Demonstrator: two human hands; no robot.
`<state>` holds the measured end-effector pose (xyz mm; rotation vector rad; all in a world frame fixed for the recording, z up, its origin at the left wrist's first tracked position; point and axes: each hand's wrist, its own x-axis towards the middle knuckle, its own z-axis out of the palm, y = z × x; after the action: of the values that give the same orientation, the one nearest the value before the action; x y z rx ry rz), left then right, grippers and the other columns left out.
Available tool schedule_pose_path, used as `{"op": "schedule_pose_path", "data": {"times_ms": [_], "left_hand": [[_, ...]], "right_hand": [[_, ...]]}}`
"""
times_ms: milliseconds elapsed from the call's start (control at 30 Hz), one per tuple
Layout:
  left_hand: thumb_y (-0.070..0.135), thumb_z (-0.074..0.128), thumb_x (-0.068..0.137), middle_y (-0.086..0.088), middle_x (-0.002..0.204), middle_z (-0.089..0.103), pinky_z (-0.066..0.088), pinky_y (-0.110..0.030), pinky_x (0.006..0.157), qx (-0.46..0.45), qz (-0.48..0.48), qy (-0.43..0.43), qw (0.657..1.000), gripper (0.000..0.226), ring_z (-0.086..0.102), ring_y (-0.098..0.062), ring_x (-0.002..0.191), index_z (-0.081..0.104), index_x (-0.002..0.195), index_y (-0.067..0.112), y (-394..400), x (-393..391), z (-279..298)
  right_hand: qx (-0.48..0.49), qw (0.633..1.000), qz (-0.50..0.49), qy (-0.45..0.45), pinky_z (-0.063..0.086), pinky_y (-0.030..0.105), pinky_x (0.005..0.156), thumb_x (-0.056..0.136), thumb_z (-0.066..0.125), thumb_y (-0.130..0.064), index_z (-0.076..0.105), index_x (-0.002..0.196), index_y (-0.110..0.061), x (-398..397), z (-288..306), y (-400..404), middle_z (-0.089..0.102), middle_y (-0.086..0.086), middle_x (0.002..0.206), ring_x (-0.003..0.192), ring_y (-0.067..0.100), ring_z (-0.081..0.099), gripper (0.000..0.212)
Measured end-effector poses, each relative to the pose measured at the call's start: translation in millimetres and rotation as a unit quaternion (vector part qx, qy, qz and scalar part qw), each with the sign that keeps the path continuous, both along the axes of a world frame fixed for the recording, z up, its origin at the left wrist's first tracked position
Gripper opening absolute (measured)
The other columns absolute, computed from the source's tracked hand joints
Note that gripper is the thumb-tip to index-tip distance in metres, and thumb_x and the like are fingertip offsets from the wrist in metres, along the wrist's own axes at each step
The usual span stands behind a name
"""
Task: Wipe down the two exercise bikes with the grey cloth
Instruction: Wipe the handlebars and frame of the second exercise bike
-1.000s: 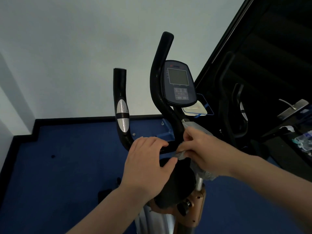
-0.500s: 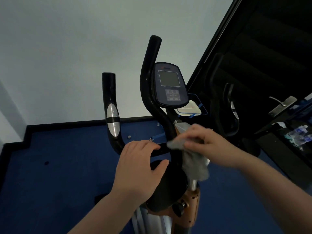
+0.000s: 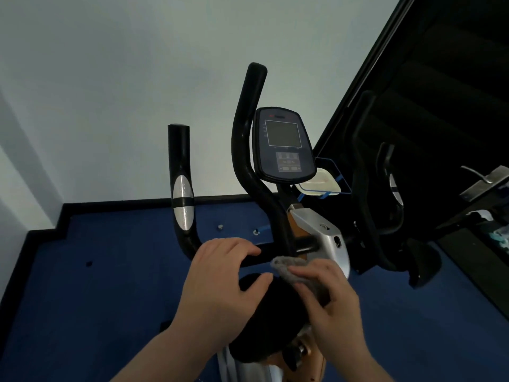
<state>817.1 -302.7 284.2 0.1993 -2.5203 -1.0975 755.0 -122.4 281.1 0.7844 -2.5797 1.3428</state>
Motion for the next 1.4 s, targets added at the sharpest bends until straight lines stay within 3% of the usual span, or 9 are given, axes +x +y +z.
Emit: {"op": "schedule_pose_path", "data": {"times_ms": [200, 367, 567, 767, 967, 1100, 1200, 1400], "left_hand": [[0.062, 0.048, 0.075, 0.028, 0.106, 0.053, 0.023, -0.007, 0.094, -0.02, 0.006, -0.017, 1.0, 0.042, 0.041, 0.009, 0.104, 0.06, 0.107, 0.038, 1, -1, 1], [0.063, 0.048, 0.074, 0.03, 0.105, 0.052, 0.027, -0.011, 0.094, -0.027, 0.009, -0.016, 0.999, 0.041, 0.043, 0.009, 0.105, 0.059, 0.106, 0.04, 1, -1, 4], [0.066, 0.049, 0.072, 0.032, 0.107, 0.052, 0.031, -0.014, 0.096, -0.016, 0.022, -0.021, 0.999, 0.044, 0.043, 0.009, 0.109, 0.059, 0.107, 0.041, 2, -1, 1], [0.066, 0.053, 0.07, 0.033, 0.104, 0.054, 0.036, -0.019, 0.096, -0.001, 0.039, -0.02, 0.999, 0.043, 0.046, 0.008, 0.108, 0.058, 0.105, 0.043, 2, -2, 2], [0.059, 0.061, 0.074, 0.029, 0.105, 0.055, 0.038, -0.018, 0.095, -0.002, 0.041, -0.032, 0.999, 0.038, 0.047, 0.007, 0.107, 0.058, 0.107, 0.04, 5, 3, 8], [0.045, 0.064, 0.079, 0.028, 0.102, 0.058, 0.038, -0.013, 0.092, -0.017, 0.102, 0.028, 0.994, 0.026, 0.05, 0.007, 0.104, 0.063, 0.104, 0.036, 0, -1, 14], [0.029, 0.065, 0.084, 0.021, 0.103, 0.061, 0.032, -0.008, 0.093, -0.034, 0.16, 0.094, 0.982, 0.019, 0.051, 0.004, 0.102, 0.066, 0.102, 0.029, -22, -11, 25], [0.019, 0.058, 0.081, 0.003, 0.115, 0.061, 0.038, -0.03, 0.097, -0.071, 0.23, 0.167, 0.956, 0.025, 0.049, -0.015, 0.111, 0.067, 0.104, 0.016, -79, -53, 58]], "right_hand": [[0.033, 0.987, 0.028, 0.155, 0.047, 0.02, 0.08, 0.08, 0.068, -0.008, 0.07, 0.09, -0.025, -53, 19, -51, 0.053, -0.013, 0.095, 0.093, 0.008, 0.055, 0.02], [0.028, 0.989, 0.089, 0.117, 0.046, 0.024, 0.086, 0.08, 0.069, -0.006, 0.072, 0.09, -0.024, -90, 41, -71, 0.057, -0.011, 0.096, 0.096, 0.01, 0.057, 0.021], [0.011, 0.993, 0.088, 0.083, 0.039, 0.007, 0.085, 0.079, 0.074, -0.009, 0.069, 0.102, -0.036, -63, 13, -7, 0.055, -0.019, 0.103, 0.102, 0.003, 0.056, 0.036], [-0.001, 0.976, 0.095, 0.198, 0.046, 0.022, 0.079, 0.077, 0.072, -0.002, 0.076, 0.089, -0.018, -90, 26, -60, 0.06, 0.001, 0.093, 0.087, 0.017, 0.059, 0.021], [0.043, 0.97, 0.172, 0.165, 0.046, 0.028, 0.084, 0.081, 0.069, -0.006, 0.076, 0.092, -0.019, -114, 53, -89, 0.06, -0.002, 0.095, 0.093, 0.018, 0.059, 0.019], [0.033, 0.973, 0.172, 0.152, 0.049, 0.025, 0.081, 0.078, 0.074, -0.006, 0.075, 0.09, -0.024, -101, 33, -42, 0.06, -0.01, 0.094, 0.092, 0.008, 0.059, 0.022], [0.03, 0.972, 0.145, 0.184, 0.047, 0.021, 0.079, 0.078, 0.074, -0.007, 0.074, 0.09, -0.025, -104, 33, -57, 0.06, -0.008, 0.092, 0.09, 0.011, 0.059, 0.021], [0.015, 0.973, 0.136, 0.188, 0.045, 0.02, 0.081, 0.083, 0.069, -0.011, 0.075, 0.089, -0.02, -129, 63, -146, 0.059, -0.004, 0.092, 0.091, 0.014, 0.057, 0.013]]}}
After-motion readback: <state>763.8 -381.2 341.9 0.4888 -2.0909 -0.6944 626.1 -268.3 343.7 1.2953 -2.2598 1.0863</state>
